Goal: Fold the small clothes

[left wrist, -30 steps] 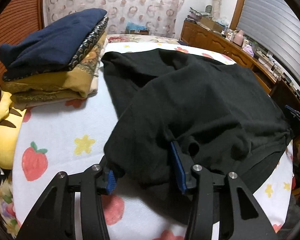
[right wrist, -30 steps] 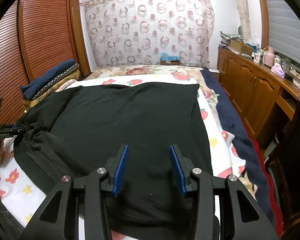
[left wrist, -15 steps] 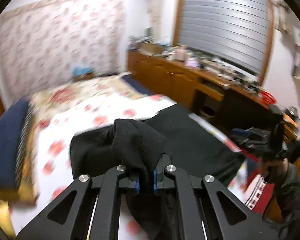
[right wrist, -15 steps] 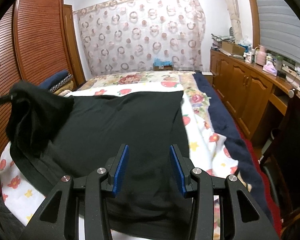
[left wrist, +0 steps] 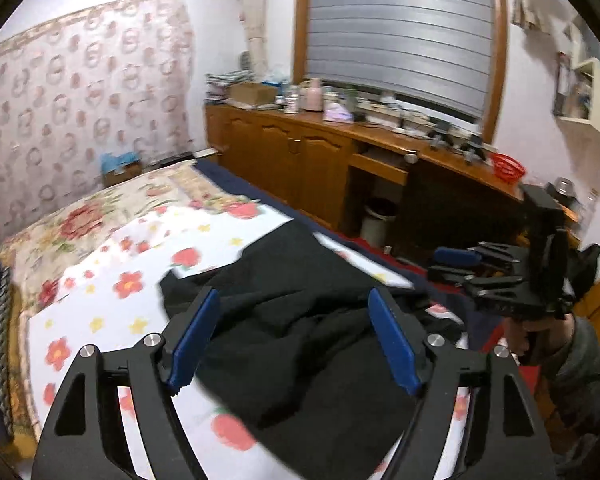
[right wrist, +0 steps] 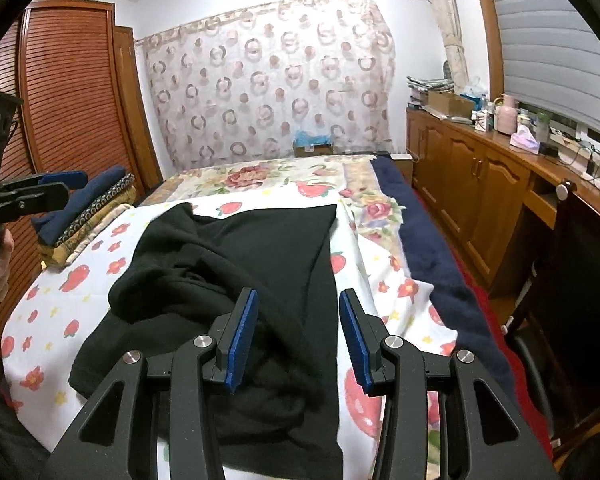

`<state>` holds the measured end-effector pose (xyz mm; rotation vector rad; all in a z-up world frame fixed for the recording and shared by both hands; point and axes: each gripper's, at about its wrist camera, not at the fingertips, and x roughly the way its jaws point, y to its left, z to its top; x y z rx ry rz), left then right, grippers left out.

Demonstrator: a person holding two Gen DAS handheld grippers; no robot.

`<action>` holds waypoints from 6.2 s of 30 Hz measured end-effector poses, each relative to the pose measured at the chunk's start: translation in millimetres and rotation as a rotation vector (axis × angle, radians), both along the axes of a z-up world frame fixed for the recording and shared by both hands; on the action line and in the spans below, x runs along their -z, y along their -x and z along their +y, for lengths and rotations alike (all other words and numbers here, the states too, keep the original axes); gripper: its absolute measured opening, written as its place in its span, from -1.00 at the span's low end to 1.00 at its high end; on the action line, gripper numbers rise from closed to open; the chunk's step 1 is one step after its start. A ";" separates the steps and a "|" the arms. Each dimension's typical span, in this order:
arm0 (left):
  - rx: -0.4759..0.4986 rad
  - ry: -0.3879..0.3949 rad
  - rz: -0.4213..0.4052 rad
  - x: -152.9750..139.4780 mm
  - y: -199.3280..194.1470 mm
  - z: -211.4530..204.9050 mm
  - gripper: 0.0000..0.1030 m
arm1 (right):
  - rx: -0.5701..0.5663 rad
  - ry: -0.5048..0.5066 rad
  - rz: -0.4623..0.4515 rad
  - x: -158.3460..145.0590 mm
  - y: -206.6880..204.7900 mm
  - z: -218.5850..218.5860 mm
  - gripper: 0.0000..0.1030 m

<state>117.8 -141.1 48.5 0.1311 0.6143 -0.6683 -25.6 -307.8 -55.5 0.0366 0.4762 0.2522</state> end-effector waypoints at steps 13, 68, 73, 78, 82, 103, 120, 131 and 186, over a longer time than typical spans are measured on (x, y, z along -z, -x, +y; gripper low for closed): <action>-0.183 -0.014 0.021 45.2 -8.7 66.5 0.50 | -0.193 0.054 0.044 -12.2 -42.3 69.7 -0.15; -0.203 -0.015 0.043 89.2 17.4 70.5 0.50 | -0.047 0.194 0.143 -27.2 -134.7 -9.4 -0.32; -0.168 -0.022 0.061 95.2 19.3 54.4 0.50 | -0.061 0.181 0.190 -25.5 -105.9 -28.1 -0.32; -0.145 -0.032 0.071 99.2 20.2 41.3 0.50 | -0.078 0.167 0.248 -23.9 -109.5 -36.9 -0.75; -0.142 -0.041 0.070 98.6 21.2 38.2 0.50 | -0.101 0.149 0.249 -40.7 -101.5 -46.8 -0.91; -0.114 -0.079 0.072 88.8 -23.6 12.1 0.58 | -0.055 0.141 0.172 -88.2 -156.4 -39.0 -0.13; -0.147 -0.130 0.210 130.4 -74.5 -3.0 0.58 | -0.183 0.121 0.268 -45.0 -237.7 -42.7 -0.77; -0.172 -0.099 0.201 126.4 -67.9 5.5 0.58 | -0.077 0.222 0.041 -88.4 -227.6 -39.0 -0.81; -0.136 -0.048 0.167 124.7 38.5 2.8 0.58 | -0.018 0.168 0.197 -58.7 -22.9 -46.5 -0.91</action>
